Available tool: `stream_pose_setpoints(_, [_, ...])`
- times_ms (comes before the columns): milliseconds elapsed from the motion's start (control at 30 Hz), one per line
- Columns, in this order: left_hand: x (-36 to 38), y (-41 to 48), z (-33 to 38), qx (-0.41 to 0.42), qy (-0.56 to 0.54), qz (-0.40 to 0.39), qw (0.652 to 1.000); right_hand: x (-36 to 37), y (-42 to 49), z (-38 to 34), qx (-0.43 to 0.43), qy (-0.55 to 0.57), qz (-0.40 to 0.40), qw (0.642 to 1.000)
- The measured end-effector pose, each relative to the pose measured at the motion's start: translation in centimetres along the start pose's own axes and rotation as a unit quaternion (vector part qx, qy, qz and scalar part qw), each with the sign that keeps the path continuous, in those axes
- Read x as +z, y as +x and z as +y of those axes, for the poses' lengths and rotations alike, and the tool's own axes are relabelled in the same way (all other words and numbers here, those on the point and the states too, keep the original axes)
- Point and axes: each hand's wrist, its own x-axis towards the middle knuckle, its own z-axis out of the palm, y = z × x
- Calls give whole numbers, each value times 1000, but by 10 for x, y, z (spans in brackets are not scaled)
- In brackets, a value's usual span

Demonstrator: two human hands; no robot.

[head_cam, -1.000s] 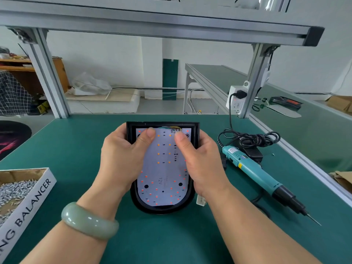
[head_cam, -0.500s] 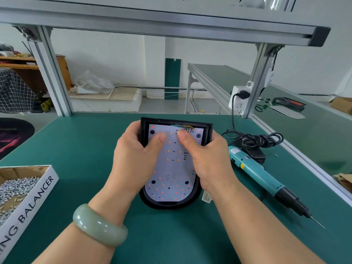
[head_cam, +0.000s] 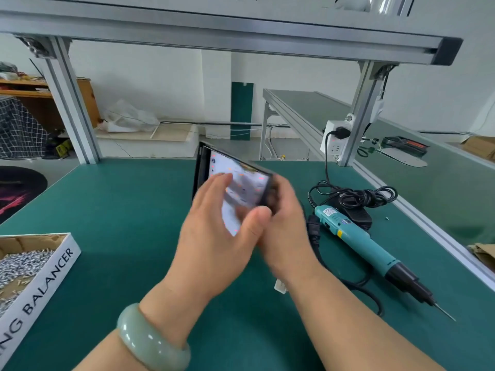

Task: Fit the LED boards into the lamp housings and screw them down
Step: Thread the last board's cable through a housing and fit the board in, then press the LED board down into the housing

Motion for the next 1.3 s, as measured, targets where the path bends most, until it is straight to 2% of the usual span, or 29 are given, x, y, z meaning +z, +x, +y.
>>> stream_pose_setpoints(33, [3,-1,1,-28,-27,-3,999,2,-4,1,-18,-5,-71,997])
stream_pose_setpoints(100, [2,5,-5,-67,-72,80,992,5,-11,5,-60,-21,-184,981])
stream_pose_setpoints(167, [-7,13,-13,-99,-84,155,979,4,-13,5,-80,-50,-241,966])
stream_pose_setpoints(200, [-11,16,-19,-99,-81,159,979,4,-13,2,-93,-77,-225,967])
stream_pose_setpoints(267, [-19,19,-28,-97,-77,140,982,3,-8,0,-157,-166,-82,970])
stream_pose_setpoints(300, [-22,19,-32,-97,-78,125,984,1,-5,1,-190,-226,-9,955])
stream_pose_setpoints(333, [-24,19,-34,-95,-80,108,986,0,-2,2,-205,-274,25,939])
stream_pose_setpoints(367, [-25,19,-37,-82,-80,91,989,0,0,2,-200,-303,17,932])
stream_pose_setpoints(433, [-24,19,-39,-65,-68,80,992,1,3,4,-124,-295,-70,945])
stream_pose_setpoints(533, [-23,21,-40,-71,-74,109,989,2,4,7,-44,-271,-130,953])
stream_pose_setpoints(767, [-34,21,-42,-72,-64,154,983,-11,10,0,-87,-283,-123,947])
stream_pose_setpoints(933, [-32,23,-48,-99,-93,146,980,-14,6,4,-37,-276,-111,954])
stream_pose_setpoints(1000, [-29,23,-59,-135,-68,130,980,-16,6,6,-5,-315,-63,947])
stream_pose_setpoints(1067, [-27,23,-71,-186,34,113,975,-16,4,6,12,-320,-42,946])
stream_pose_setpoints(1133, [-27,22,-75,-273,98,120,949,-13,2,3,10,-306,-45,951])
stream_pose_setpoints(1200, [-27,22,-67,-381,8,114,917,-9,-2,2,-1,-298,-44,954])
stream_pose_setpoints(1233, [-25,21,-60,-424,-75,76,899,-6,-4,1,-5,-296,-44,954])
stream_pose_setpoints(1300, [-16,14,-48,-478,-170,-80,858,-2,-6,0,-8,-298,-51,953])
